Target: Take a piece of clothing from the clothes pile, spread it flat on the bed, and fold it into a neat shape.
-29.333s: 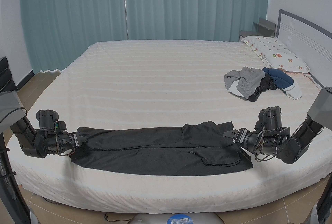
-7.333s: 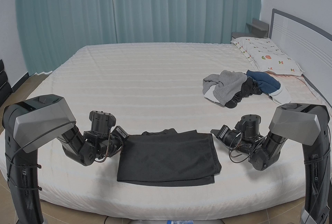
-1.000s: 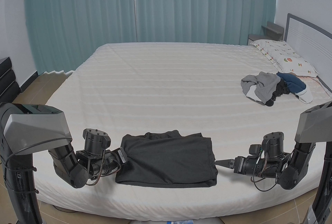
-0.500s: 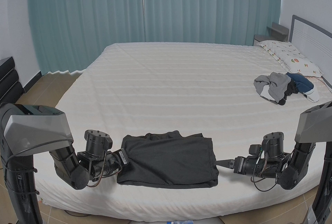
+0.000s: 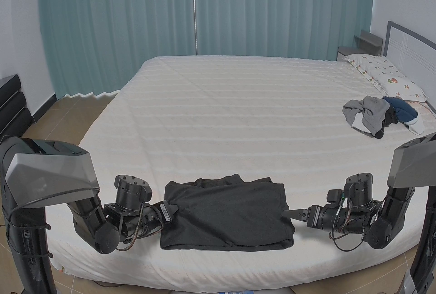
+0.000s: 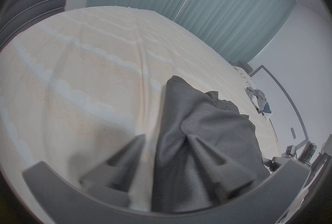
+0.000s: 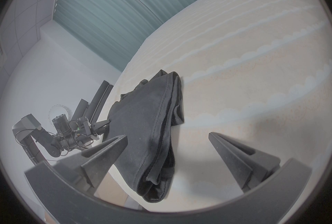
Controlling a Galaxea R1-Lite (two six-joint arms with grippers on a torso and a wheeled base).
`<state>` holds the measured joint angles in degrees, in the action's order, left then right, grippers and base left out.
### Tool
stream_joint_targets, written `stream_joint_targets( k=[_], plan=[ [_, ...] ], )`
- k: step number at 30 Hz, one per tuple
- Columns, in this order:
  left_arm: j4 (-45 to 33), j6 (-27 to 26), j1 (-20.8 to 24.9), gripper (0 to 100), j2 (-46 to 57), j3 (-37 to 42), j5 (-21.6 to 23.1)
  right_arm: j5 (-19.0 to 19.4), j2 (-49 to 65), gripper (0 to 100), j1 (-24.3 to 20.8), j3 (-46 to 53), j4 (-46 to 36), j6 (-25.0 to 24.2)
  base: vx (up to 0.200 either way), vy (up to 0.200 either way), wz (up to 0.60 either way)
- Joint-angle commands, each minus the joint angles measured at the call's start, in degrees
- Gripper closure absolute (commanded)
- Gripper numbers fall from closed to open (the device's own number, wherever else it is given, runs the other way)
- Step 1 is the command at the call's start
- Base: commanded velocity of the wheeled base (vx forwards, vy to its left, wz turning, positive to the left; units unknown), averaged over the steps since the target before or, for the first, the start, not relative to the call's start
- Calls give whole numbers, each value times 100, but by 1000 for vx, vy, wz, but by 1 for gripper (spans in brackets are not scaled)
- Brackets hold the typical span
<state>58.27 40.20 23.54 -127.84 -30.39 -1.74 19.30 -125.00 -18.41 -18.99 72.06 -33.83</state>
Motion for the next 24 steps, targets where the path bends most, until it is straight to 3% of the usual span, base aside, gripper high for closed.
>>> stream_joint_targets(
  k=[1, 4, 10, 14, 18, 19, 24],
  plan=[
    [18, 5, -7, 0, -4, 7, -1, 4, 29, 0, 13, 10, 1, -1, 0, 0, 0],
    [26, 5, -51, 0, 75, 7, -10, -23, 99, 0, 39, -26, 19, -1, 0, 0, 0],
    [18, -13, -368, 0, 778, 7, 25, -524, 626, 0, 118, -439, -438, 96, 0, 0, 0],
    [-9, -48, -877, 0, 1692, 262, 7, -603, 1786, 0, 478, -201, -1018, 105, 0, 0, 0],
    [-79, -109, -1088, 0, 2694, 552, 7, -752, 2806, 0, 786, 18, -1379, 140, 0, 0, 0],
    [-264, -224, -1124, 0, 3415, 710, -1, -849, 3614, 0, 927, 124, -1915, 236, 0, 0, 0],
    [-773, -821, -1176, 0, 5015, 1070, -283, -858, 5741, 0, 1243, 80, -3840, 852, 0, 0, 0]
  ],
)
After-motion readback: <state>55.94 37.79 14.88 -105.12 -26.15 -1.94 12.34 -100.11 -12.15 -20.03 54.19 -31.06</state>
